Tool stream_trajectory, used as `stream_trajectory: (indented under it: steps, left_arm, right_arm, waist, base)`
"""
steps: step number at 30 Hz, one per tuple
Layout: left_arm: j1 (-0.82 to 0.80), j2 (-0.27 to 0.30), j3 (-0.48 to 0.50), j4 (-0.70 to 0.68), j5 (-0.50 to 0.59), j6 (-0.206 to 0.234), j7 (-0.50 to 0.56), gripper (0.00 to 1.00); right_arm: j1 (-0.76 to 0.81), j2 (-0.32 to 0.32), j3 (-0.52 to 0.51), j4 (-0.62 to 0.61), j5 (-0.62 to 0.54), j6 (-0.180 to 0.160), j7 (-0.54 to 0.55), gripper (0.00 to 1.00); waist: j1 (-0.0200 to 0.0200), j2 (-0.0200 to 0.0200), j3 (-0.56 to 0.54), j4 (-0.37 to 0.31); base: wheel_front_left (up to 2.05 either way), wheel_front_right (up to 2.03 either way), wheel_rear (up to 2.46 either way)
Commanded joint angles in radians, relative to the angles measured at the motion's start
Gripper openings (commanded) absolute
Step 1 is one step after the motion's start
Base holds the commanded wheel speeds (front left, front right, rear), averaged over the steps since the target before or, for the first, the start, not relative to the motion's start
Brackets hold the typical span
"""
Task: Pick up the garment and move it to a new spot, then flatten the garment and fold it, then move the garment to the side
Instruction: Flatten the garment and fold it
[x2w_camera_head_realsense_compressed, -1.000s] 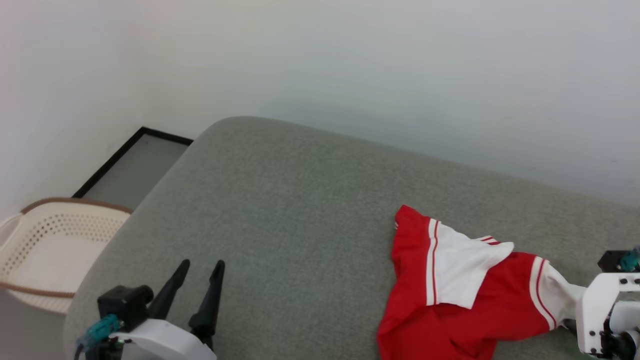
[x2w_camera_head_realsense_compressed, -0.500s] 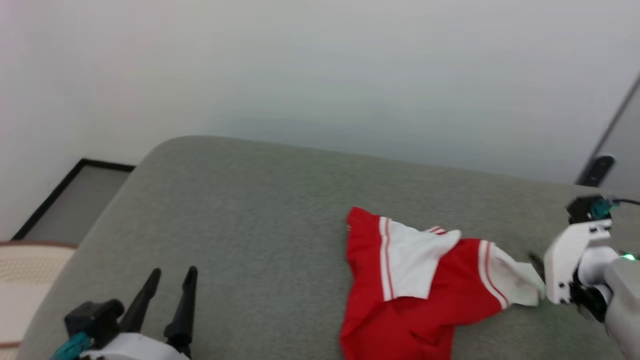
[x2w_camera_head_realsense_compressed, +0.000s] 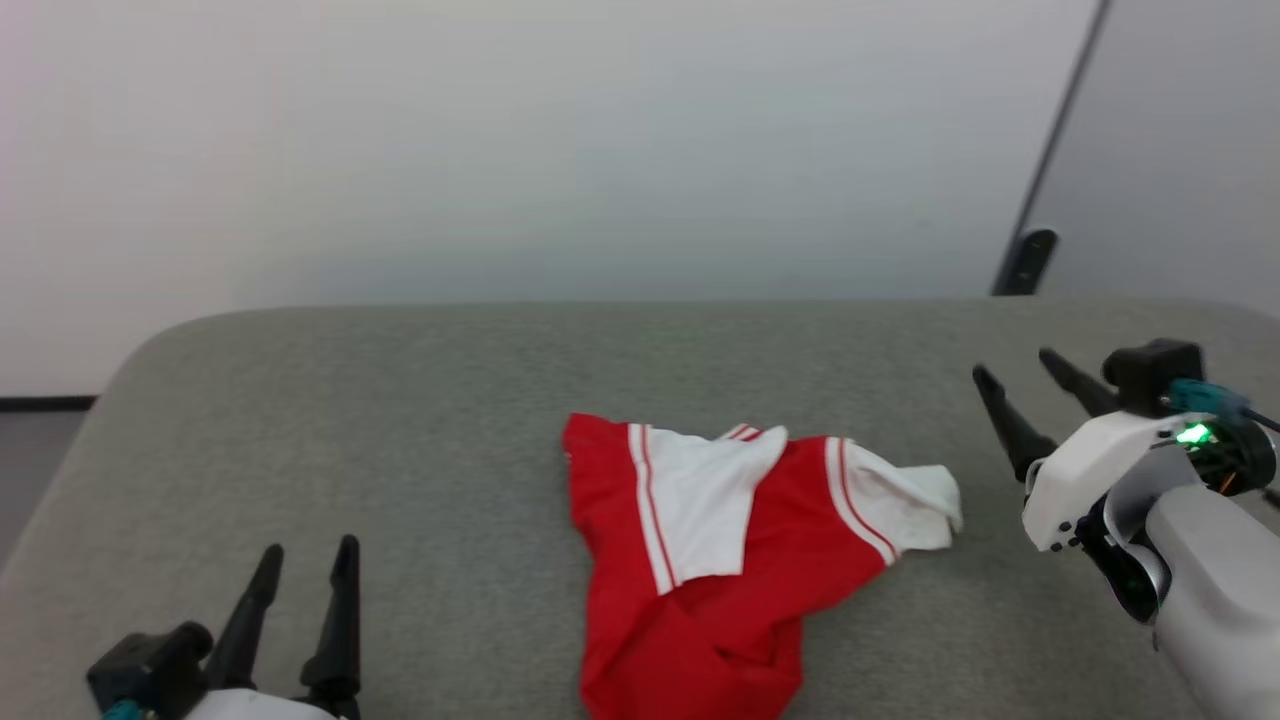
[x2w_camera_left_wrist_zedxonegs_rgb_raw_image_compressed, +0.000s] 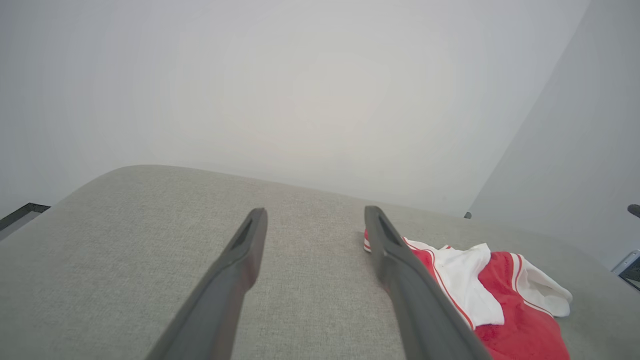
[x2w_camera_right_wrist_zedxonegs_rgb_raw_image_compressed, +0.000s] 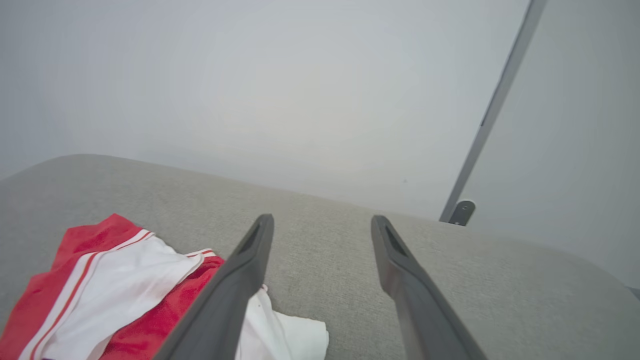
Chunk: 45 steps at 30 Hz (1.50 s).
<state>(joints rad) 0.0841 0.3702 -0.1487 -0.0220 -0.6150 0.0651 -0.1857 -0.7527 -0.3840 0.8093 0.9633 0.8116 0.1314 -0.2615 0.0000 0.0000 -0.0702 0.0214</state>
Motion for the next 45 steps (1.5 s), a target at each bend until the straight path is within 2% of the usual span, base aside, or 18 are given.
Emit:
stream_trajectory:
  steps: [1,3,7,9,11,16,25,33,40,45]
  left_arm:
    - [0.009,0.003,0.006,-0.006,0.002,0.007,-0.007,1.00]
    - [0.013,0.002,0.012,-0.012,-0.001,0.013,-0.011,1.00]
    - [0.015,0.003,0.021,-0.015,-0.007,0.014,-0.019,1.00]
    - [0.004,0.005,0.015,-0.010,-0.003,0.007,-0.019,1.00]
    - [-0.006,0.003,0.014,-0.006,-0.004,0.007,-0.023,1.00]
    - [-0.019,-0.006,0.003,-0.003,-0.008,0.005,-0.018,1.00]
    - [-0.030,-0.008,-0.008,0.007,-0.006,0.012,-0.017,1.00]
    - [-0.073,-0.005,-0.014,0.015,-0.016,0.024,0.022,1.00]
    - [-0.135,0.024,-0.060,0.017,0.021,-0.003,0.067,1.00]
    - [-0.172,0.021,-0.084,0.020,0.030,-0.007,0.086,1.00]
  right_arm:
    - [0.065,-0.001,-0.076,-0.040,-0.052,-0.001,-0.002,1.00]
    - [0.138,0.015,-0.206,-0.141,-0.158,-0.001,-0.002,1.00]
    - [0.301,0.094,-0.420,-0.327,-0.346,-0.001,-0.003,1.00]
    - [0.374,0.127,-0.469,-0.382,-0.429,-0.001,-0.003,1.00]
    - [0.420,0.170,-0.532,-0.423,-0.465,-0.001,-0.003,1.00]
    - [0.518,0.232,-0.616,-0.565,-0.532,-0.002,-0.003,1.00]
    - [0.634,0.298,-0.677,-0.728,-0.609,-0.002,-0.003,1.00]
    - [0.651,0.321,-0.701,-0.753,-0.629,-0.002,-0.003,1.00]
    - [0.629,0.330,-0.702,-0.754,-0.633,-0.002,-0.003,1.00]
    - [0.621,0.333,-0.716,-0.751,-0.636,-0.002,-0.003,1.00]
  waist:
    - [0.0000,0.0000,0.027,-0.058]
    - [0.0000,0.0000,0.033,-0.075]
    - [0.0000,0.0000,0.046,-0.106]
    - [0.0000,0.0000,0.050,-0.111]
    - [0.0000,0.0000,0.051,-0.111]
    - [0.0000,0.0000,0.051,-0.102]
    - [0.0000,0.0000,0.055,-0.107]
    - [0.0000,0.0000,0.066,-0.120]
    - [0.0000,0.0000,0.091,-0.159]
    - [0.0000,0.0000,0.108,-0.203]
  base:
    - [0.00,0.00,0.00]
    - [0.00,0.00,0.00]
    - [0.00,0.00,0.00]
    - [0.00,0.00,0.00]
    - [0.00,0.00,0.00]
    - [0.00,0.00,0.00]
    - [0.00,0.00,0.00]
    - [0.00,0.00,0.00]
    - [0.00,0.00,0.00]
    - [0.00,0.00,0.00]
